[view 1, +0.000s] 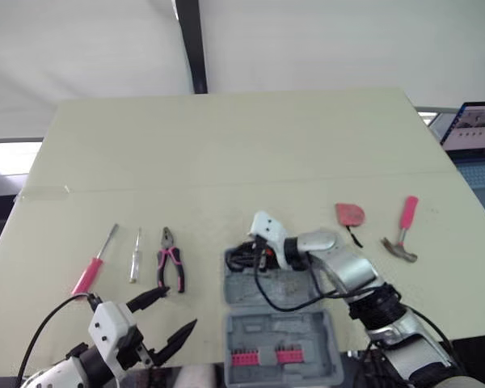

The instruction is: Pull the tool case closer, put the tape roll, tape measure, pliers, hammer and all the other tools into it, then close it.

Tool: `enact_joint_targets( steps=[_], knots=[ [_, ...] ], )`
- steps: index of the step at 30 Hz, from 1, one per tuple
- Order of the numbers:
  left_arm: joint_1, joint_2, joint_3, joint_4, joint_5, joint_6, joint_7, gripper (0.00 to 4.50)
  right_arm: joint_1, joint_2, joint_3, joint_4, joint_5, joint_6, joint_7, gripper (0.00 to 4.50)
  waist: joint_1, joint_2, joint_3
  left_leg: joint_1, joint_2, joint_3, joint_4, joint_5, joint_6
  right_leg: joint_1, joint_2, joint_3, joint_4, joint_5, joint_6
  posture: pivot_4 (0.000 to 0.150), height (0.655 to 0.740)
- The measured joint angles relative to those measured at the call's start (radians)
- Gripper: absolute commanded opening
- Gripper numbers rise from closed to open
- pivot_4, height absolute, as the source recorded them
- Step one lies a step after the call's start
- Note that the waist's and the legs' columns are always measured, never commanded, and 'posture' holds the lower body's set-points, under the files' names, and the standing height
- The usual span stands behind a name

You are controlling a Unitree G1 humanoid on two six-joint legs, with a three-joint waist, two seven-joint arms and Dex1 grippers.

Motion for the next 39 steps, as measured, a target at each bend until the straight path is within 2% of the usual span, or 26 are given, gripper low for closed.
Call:
enact_joint_targets(
  steps=[2, 4, 7, 11, 12, 13, 17, 18, 26, 35, 39],
  knots=[
    [-0.021, 0.007, 0.005, 0.000, -0.002, 0.019, 0.008, 4.50, 0.003, -0.087, -0.081, -0.075, 0.083, 0.081, 0.043, 1.49, 0.003, 0.000, 0.000, 0.000, 0.000, 0.000, 0.000, 0.000, 0.000, 0.000, 0.000, 0.000, 0.000, 0.000, 0.000, 0.150, 0.7400],
    [-0.042, 0.022, 0.004, 0.001, -0.001, 0.035, 0.010, 4.50, 0.045, -0.229, -0.165, -0.150, 0.162, 0.149, 0.105, 1.49, 0.010, 0.000, 0.000, 0.000, 0.000, 0.000, 0.000, 0.000, 0.000, 0.000, 0.000, 0.000, -0.001, 0.000, 0.000, 0.150, 0.7400],
    [-0.039, 0.034, 0.011, 0.014, -0.001, 0.045, 0.008, 4.50, 0.174, -0.442, -0.288, -0.180, 0.218, 0.208, 0.173, 1.49, 0.022, -0.001, 0.000, 0.000, 0.000, 0.002, 0.000, 0.000, 0.001, 0.001, 0.000, 0.000, -0.002, 0.000, 0.000, 0.150, 0.7400],
    [-0.003, 0.048, 0.027, 0.049, -0.001, 0.055, -0.013, 4.50, 0.373, -0.589, -0.434, -0.175, 0.251, 0.198, 0.228, 1.49, 0.020, -0.002, 0.001, 0.001, 0.000, 0.004, 0.000, 0.000, 0.001, 0.001, 0.000, 0.001, -0.002, 0.000, 0.000, 0.150, 0.7400],
    [0.002, 0.051, 0.032, 0.052, -0.001, 0.056, -0.018, 4.50, 0.417, -0.607, -0.467, -0.171, 0.256, 0.190, 0.234, 2.02, 0.020, -0.002, 0.001, 0.001, 0.000, 0.005, 0.000, 0.000, 0.001, 0.001, 0.000, 0.002, -0.002, 0.000, 0.000, 0.150, 0.7400],
    [0.009, 0.052, 0.038, 0.052, -0.001, 0.055, -0.022, 4.50, 0.455, -0.618, -0.495, -0.166, 0.257, 0.178, 0.238, 2.30, 0.021, -0.002, 0.001, 0.002, 0.000, 0.005, 0.000, -0.001, 0.001, 0.001, 0.000, 0.002, -0.001, 0.000, 0.000, 0.150, 0.7400],
    [0.031, 0.060, 0.048, 0.051, 0.003, 0.054, -0.030, 4.50, 0.592, -0.628, -0.580, -0.131, 0.254, 0.128, 0.240, 4.25, 0.025, -0.003, 0.001, 0.002, 0.000, 0.005, 0.000, -0.001, 0.001, 0.001, 0.000, 0.003, -0.001, 0.000, 0.000, 0.150, 0.7400],
    [0.037, 0.065, 0.049, 0.051, 0.009, 0.054, -0.032, 4.50, 0.616, -0.628, -0.591, -0.128, 0.255, 0.123, 0.239, 4.48, 0.026, -0.003, 0.001, 0.002, 0.000, 0.005, 0.000, -0.001, 0.001, 0.001, 0.000, 0.003, -0.001, 0.000, 0.000, 0.150, 0.7400],
    [0.065, 0.072, 0.056, 0.052, 0.025, 0.029, -0.056, 4.50, 0.796, -0.609, -0.631, -0.100, 0.244, 0.042, 0.226, 4.48, 0.025, -0.003, 0.001, 0.002, 0.000, 0.005, 0.000, -0.001, 0.001, 0.001, 0.000, 0.003, -0.001, 0.000, 0.000, 0.150, 0.7400],
    [0.058, 0.071, 0.056, 0.079, 0.023, -0.024, -0.091, 4.50, 0.804, -0.608, -0.630, -0.008, 0.222, -0.065, 0.227, 4.48, 0.026, -0.003, 0.001, 0.003, 0.000, 0.005, 0.000, -0.001, 0.001, 0.002, 0.000, 0.003, -0.001, 0.000, 0.000, 0.150, 0.7400],
    [-0.043, 0.068, 0.030, 0.039, -0.033, -0.020, -0.101, 4.50, 0.790, -0.575, -0.638, 0.030, 0.222, -0.082, 0.197, 4.48, 0.028, -0.003, 0.001, 0.004, 0.000, 0.004, 0.001, -0.001, 0.001, 0.003, 0.000, 0.003, -0.001, 0.000, 0.000, 0.150, 0.7400]
  ],
)
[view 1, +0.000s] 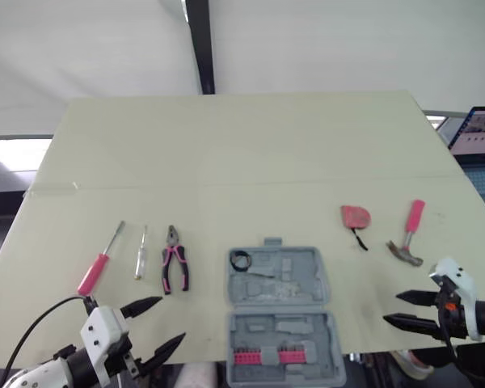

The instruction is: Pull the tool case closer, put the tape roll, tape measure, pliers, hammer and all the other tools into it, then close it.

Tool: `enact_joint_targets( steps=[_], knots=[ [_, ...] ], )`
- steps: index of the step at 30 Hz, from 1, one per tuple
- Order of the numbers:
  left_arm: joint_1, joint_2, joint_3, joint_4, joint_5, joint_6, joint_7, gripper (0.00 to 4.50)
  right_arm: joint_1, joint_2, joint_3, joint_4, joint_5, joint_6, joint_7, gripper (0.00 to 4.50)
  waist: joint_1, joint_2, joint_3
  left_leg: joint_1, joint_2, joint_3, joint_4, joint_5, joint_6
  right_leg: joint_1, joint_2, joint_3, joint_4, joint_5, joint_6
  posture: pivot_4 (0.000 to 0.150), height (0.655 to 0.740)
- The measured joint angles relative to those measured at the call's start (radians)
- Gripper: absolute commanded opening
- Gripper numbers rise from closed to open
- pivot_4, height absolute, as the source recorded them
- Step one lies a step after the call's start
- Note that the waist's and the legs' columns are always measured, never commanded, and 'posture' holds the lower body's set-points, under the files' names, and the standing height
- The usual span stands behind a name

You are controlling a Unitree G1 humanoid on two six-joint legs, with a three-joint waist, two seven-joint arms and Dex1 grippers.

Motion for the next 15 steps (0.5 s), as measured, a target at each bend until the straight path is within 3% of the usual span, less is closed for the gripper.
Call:
enact_joint_targets(
  steps=[6, 15],
  knots=[
    [-0.182, -0.028, -0.144, -0.013, 0.002, 0.000, -0.007, 4.50, -0.012, 0.061, -0.066, -0.003, 0.001, -0.032, -0.089, 4.48, -0.004, 0.001, -0.001, 0.002, 0.000, 0.000, -0.001, 0.000, 0.000, 0.002, 0.000, 0.000, 0.000, 0.000, 0.000, 0.150, 0.7400],
    [-0.235, -0.022, -0.216, 0.009, 0.019, 0.009, -0.006, 4.50, -0.113, 0.213, -0.056, -0.165, 0.000, 0.055, -0.357, 4.48, -0.005, 0.002, -0.001, 0.002, 0.000, 0.000, -0.001, 0.000, 0.000, 0.002, 0.000, 0.000, 0.000, 0.000, 0.000, 0.150, 0.7400]
  ],
)
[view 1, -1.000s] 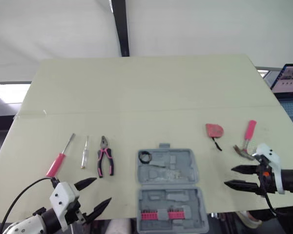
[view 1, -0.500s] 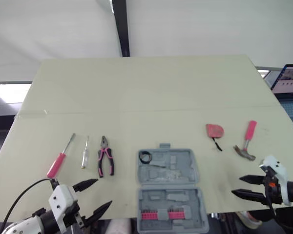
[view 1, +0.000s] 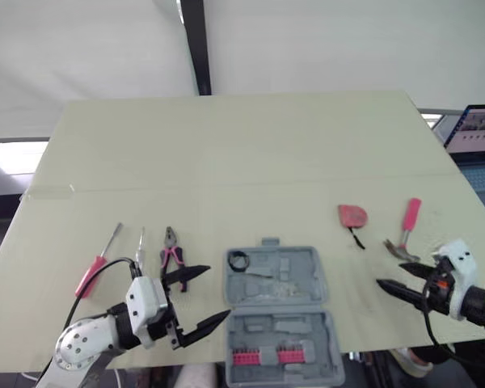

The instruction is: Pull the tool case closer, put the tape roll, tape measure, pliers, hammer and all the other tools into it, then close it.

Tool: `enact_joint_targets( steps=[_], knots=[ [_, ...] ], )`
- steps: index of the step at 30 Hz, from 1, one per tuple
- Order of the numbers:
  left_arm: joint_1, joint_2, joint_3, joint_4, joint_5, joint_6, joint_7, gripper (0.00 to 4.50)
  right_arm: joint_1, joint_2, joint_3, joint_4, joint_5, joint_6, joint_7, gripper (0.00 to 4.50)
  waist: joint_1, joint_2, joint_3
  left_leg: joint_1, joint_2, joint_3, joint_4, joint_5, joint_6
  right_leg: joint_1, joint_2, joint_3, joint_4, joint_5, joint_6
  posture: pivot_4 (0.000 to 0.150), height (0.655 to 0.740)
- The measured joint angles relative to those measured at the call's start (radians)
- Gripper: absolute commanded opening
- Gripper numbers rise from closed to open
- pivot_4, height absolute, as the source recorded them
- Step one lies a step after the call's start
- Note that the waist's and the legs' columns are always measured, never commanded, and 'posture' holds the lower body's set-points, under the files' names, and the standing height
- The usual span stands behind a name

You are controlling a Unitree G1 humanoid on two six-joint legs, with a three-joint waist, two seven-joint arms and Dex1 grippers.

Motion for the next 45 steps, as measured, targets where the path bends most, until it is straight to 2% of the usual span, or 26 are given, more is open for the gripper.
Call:
enact_joint_targets(
  steps=[5, 9, 15, 28, 45],
  knots=[
    [-0.008, 0.011, -0.016, 0.001, 0.025, 0.009, 0.002, 4.50, -0.161, 0.089, 0.123, 0.014, -0.066, 0.035, -0.156, 4.48, -0.001, 0.001, 0.000, 0.000, 0.000, 0.000, 0.001, 0.000, 0.000, 0.000, 0.000, 0.000, 0.001, 0.000, 0.000, 0.150, 0.7400],
    [-0.006, 0.020, -0.021, 0.002, 0.048, 0.009, 0.014, 4.50, -0.352, 0.170, 0.229, 0.148, -0.154, 0.038, -0.282, 4.48, -0.004, 0.002, -0.001, -0.001, 0.000, 0.000, 0.000, 0.000, 0.000, -0.002, 0.000, 0.000, 0.001, 0.000, 0.000, 0.150, 0.7400],
    [0.012, 0.019, -0.021, -0.002, 0.070, 0.008, 0.042, 4.50, -0.469, 0.209, 0.276, 0.256, -0.219, 0.035, -0.360, 4.48, -0.001, 0.003, -0.001, -0.001, 0.000, 0.000, 0.000, 0.000, 0.000, -0.002, 0.000, 0.000, 0.001, 0.000, 0.000, 0.150, 0.7400],
    [0.062, 0.019, -0.016, -0.011, 0.080, -0.014, 0.063, 4.50, -0.418, 0.216, 0.210, 0.141, -0.216, 0.133, -0.409, 4.48, -0.003, 0.003, -0.001, -0.001, 0.000, 0.000, 0.000, 0.000, 0.000, -0.003, 0.000, 0.000, 0.001, 0.000, 0.000, 0.150, 0.7400],
    [0.081, 0.020, -0.018, -0.007, 0.086, -0.035, 0.063, 4.50, -0.415, 0.298, 0.222, 0.202, -0.251, 0.132, -0.481, 4.48, -0.004, 0.003, -0.001, -0.002, 0.000, 0.001, 0.000, 0.000, 0.000, -0.003, 0.000, 0.001, 0.001, 0.000, 0.000, 0.150, 0.7400]
  ],
)
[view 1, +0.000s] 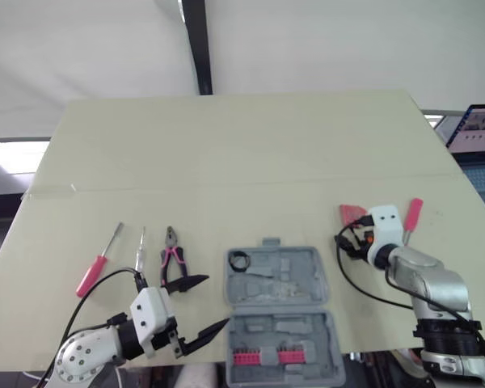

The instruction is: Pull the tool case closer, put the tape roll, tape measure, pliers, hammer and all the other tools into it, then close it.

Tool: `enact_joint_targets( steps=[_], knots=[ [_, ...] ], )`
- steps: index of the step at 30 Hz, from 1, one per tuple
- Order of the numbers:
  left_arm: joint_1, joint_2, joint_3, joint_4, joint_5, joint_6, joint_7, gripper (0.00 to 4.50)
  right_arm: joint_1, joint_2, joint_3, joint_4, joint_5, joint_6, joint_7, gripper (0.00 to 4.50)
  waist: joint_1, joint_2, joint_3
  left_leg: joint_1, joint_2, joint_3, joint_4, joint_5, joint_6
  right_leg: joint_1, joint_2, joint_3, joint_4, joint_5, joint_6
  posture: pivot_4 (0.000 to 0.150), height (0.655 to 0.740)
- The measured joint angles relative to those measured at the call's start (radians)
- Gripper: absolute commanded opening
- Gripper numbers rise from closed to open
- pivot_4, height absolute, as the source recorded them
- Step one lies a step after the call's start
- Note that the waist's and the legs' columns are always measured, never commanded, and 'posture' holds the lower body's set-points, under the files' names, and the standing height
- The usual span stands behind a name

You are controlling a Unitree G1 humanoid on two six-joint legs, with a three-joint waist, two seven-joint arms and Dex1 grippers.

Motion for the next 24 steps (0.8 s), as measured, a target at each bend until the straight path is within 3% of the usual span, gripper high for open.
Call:
enact_joint_targets(
  steps=[4, 6, 14, 24],
  knots=[
    [0.008, 0.001, 0.006, 0.000, 0.004, -0.008, 0.000, 4.50, -0.011, 0.004, 0.000, 0.021, -0.004, -0.017, 0.000, 4.48, -0.001, 0.000, 0.000, 0.000, 0.000, 0.000, 0.000, 0.000, 0.000, 0.000, 0.000, 0.000, 0.000, 0.000, 0.000, 0.150, 0.7400],
    [0.012, 0.001, 0.006, 0.000, 0.005, -0.010, -0.001, 4.50, -0.016, 0.004, 0.000, 0.028, -0.006, -0.019, 0.000, 3.93, 0.000, 0.000, 0.000, 0.000, 0.000, 0.000, 0.000, 0.000, 0.000, 0.000, 0.000, 0.000, 0.000, 0.000, 0.000, 0.150, 0.7400],
    [0.013, 0.001, 0.006, 0.000, 0.007, -0.010, 0.001, 4.50, -0.025, 0.007, 0.001, 0.043, -0.008, -0.030, 0.000, 0.07, 0.001, 0.000, 0.000, 0.000, 0.000, 0.000, 0.000, 0.000, 0.000, 0.000, 0.000, 0.000, 0.000, 0.000, 0.000, 0.150, 0.7400],
    [0.010, 0.002, 0.005, -0.003, 0.009, -0.006, 0.005, 4.50, -0.018, -0.004, 0.004, 0.024, -0.006, -0.003, 0.006, 0.07, 0.003, 0.000, 0.000, 0.000, 0.000, 0.000, 0.000, 0.000, 0.000, 0.000, 0.000, 0.000, 0.000, 0.000, 0.000, 0.150, 0.7400]
  ],
)
